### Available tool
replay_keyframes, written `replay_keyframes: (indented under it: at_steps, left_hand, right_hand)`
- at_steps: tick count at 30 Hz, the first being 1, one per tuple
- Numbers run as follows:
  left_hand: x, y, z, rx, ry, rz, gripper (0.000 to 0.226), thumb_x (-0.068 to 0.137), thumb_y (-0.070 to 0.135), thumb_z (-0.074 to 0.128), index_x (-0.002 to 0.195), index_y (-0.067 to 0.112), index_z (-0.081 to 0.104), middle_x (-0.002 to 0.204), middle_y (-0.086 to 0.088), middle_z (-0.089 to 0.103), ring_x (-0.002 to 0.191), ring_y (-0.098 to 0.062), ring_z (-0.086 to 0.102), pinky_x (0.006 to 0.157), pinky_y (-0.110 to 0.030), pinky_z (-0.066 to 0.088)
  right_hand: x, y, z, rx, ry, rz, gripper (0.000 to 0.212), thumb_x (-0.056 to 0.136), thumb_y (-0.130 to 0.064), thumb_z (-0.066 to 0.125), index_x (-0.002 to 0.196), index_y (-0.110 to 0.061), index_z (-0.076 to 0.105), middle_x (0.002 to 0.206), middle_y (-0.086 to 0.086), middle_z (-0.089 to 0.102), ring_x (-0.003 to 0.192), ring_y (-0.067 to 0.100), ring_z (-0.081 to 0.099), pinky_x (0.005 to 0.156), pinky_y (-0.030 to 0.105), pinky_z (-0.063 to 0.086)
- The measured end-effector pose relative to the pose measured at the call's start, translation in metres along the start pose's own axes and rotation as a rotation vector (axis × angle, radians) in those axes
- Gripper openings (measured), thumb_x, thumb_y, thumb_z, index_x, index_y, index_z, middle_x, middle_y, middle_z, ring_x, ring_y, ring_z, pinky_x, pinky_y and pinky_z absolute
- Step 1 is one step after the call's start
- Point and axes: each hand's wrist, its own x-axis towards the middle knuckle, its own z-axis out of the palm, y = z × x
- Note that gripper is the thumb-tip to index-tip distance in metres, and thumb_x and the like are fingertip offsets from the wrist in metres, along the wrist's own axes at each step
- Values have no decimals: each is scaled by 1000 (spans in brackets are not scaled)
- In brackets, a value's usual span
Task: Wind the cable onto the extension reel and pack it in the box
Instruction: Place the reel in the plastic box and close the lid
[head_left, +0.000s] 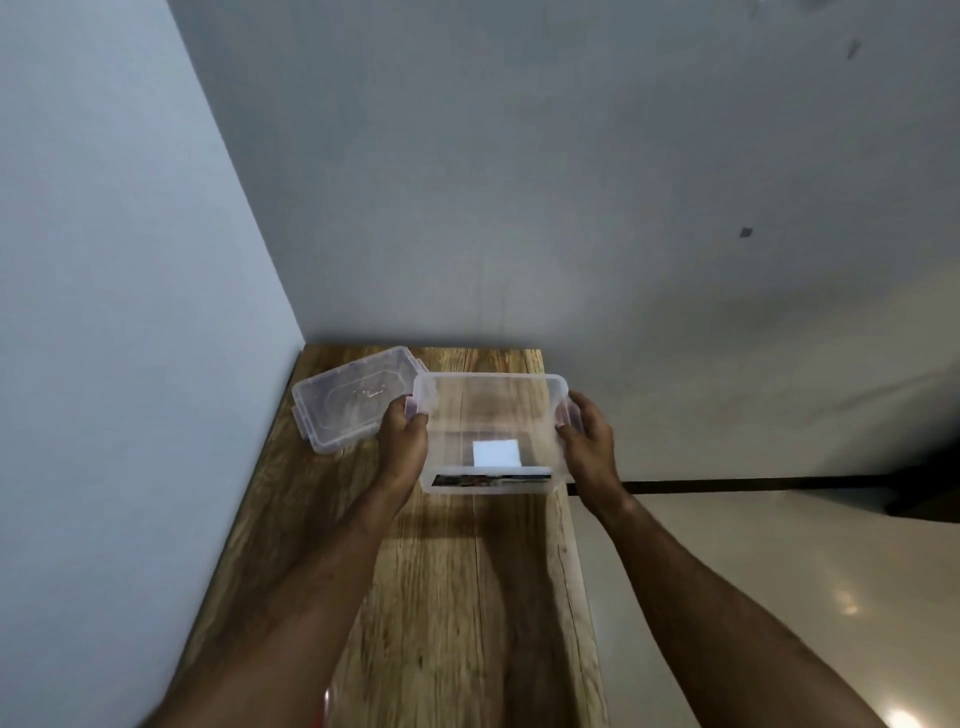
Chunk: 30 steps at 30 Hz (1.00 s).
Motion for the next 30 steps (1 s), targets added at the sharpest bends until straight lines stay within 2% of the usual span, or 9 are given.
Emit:
replay_keyframes:
  at_steps: [5, 8, 10, 12, 17, 21, 23, 26, 30]
  left_hand:
    - [-50, -10, -21, 6, 3, 2, 32, 110, 27, 39, 135, 15, 56, 114, 2, 61, 102, -18, 60, 80, -31, 47]
    - [-76, -21, -34, 14, -12, -21, 31, 110, 27, 39, 133, 14, 56, 113, 2, 61, 95, -13, 60, 74, -29, 47]
    - [-92, -26, -42, 27, -14, -29, 29, 109, 26, 40, 131, 15, 56, 111, 3, 61, 88, -6, 57, 71, -27, 46]
    - [-104, -31, -49, 55, -9, -28, 28, 109, 24, 41, 129, 12, 57, 108, 2, 60, 89, -10, 57, 73, -29, 46]
    - [-125, -39, -61, 50, -36, -12, 27, 108, 23, 42, 127, 13, 57, 107, 0, 62, 98, -20, 62, 74, -30, 50]
    - [-137, -46, -66, 77, -25, -12, 27, 107, 20, 43, 129, 10, 56, 105, 1, 59, 85, -7, 55, 69, -24, 45]
    - [-141, -50, -67, 85, -16, -19, 28, 106, 17, 44, 130, 8, 56, 104, 2, 58, 86, -10, 54, 69, -24, 44]
    - [-147, -56, -67, 107, 0, -35, 26, 105, 14, 44, 129, 8, 55, 90, 13, 52, 79, -1, 50, 64, -21, 42]
    - [-152, -60, -68, 115, -14, -33, 26, 107, 15, 44, 129, 8, 54, 89, 13, 52, 80, -2, 51, 63, -23, 42]
  right_hand:
    - [-61, -16, -4, 29, -26, -29, 37, 98, -7, 61, 115, -40, 63, 121, -4, 67, 119, 23, 63, 92, 53, 58]
    - [-89, -10, -5, 21, -28, 0, 39, 98, -9, 60, 121, -41, 59, 128, -4, 63, 123, 24, 60, 93, 54, 58]
    - [-104, -3, -5, 2, -6, 29, 41, 99, -6, 58, 133, -29, 57, 136, 3, 60, 128, 27, 56, 96, 57, 55]
    - [-116, 1, -5, -5, 17, 49, 45, 99, -5, 58, 140, -22, 53, 141, 5, 56, 132, 28, 53, 100, 58, 53]
    - [-143, 4, -6, 8, 4, 37, 39, 100, -9, 58, 126, -38, 56, 135, 1, 60, 129, 27, 56, 99, 57, 54]
    - [-159, 6, -6, -6, 1, 30, 39, 101, -9, 58, 118, -44, 58, 128, -4, 63, 125, 25, 59, 98, 54, 55]
    - [-163, 12, -6, -17, -2, 33, 37, 100, -9, 59, 123, -38, 60, 130, -1, 63, 124, 24, 59, 98, 54, 55]
    - [-167, 25, -7, -36, 17, 48, 44, 99, -7, 59, 140, -21, 54, 140, 4, 58, 130, 25, 55, 100, 57, 53]
    - [-168, 31, -8, -56, 12, 57, 45, 99, -8, 59, 143, -18, 52, 141, 4, 56, 131, 25, 54, 98, 57, 54]
